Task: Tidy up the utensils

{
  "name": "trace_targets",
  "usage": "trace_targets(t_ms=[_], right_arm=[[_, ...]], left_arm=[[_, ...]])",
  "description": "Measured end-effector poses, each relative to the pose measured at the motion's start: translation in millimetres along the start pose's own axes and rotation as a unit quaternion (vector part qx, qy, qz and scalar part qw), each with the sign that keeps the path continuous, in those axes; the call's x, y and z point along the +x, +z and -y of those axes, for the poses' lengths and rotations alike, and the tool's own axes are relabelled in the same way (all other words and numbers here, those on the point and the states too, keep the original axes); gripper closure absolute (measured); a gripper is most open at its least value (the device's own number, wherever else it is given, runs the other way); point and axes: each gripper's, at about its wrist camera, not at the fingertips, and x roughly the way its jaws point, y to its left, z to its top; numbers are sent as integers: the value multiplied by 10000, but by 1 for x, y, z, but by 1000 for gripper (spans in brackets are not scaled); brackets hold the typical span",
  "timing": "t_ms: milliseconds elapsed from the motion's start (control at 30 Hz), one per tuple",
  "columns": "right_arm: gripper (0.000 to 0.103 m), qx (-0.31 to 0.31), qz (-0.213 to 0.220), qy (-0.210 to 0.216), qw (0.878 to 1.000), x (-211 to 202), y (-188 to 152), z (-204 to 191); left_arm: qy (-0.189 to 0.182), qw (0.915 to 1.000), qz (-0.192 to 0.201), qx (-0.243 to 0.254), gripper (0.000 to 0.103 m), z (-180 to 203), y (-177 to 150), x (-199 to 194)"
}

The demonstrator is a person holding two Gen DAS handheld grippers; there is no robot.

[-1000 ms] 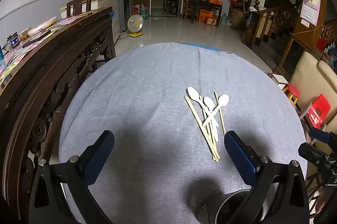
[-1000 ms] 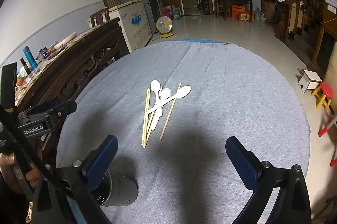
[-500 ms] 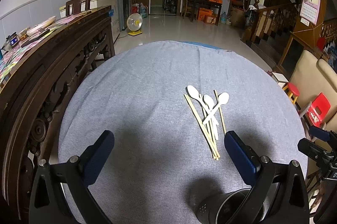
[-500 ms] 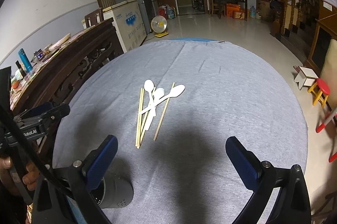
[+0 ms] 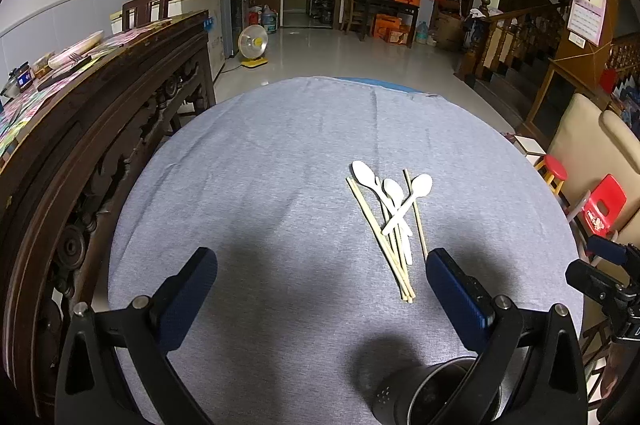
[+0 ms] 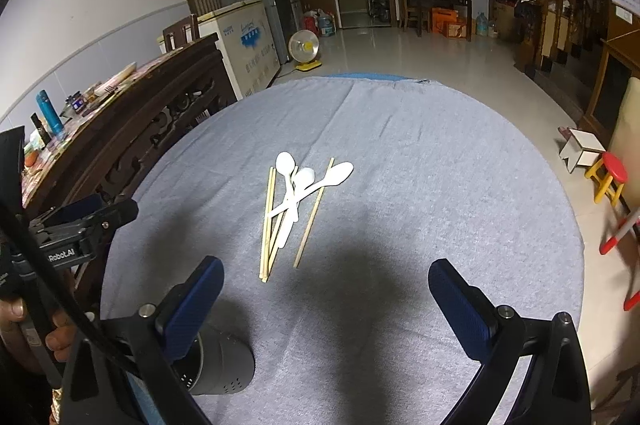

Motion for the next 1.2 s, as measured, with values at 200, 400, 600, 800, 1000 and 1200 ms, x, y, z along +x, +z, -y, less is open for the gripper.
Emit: trace_targets(t_ms=[200,400,600,800,1000,1200], right_arm=[[0,-9,-1,9,10000,-1,0,0],[0,-6,-4,41,10000,-2,0,1],[0,-24,-8,55,10000,-2,0,-1],[0,-33,20,108,9999,-4,0,-1],[0,-62,97,183,9998,-10,1,-4],[0,-54,76,236,9997,-11,1,-4]], left_arm=[[5,10000,-23,0,0,1,1,0],[-5,10000,-28,-4,0,0,1,0],[-8,10000,-31,-2,0,1,1,0],[-13,10000,-40,0,0,1,1,0],[-13,10000,-48,-7,0,1,1,0],[-25,10000,-46,-3,0,1,0,-1]])
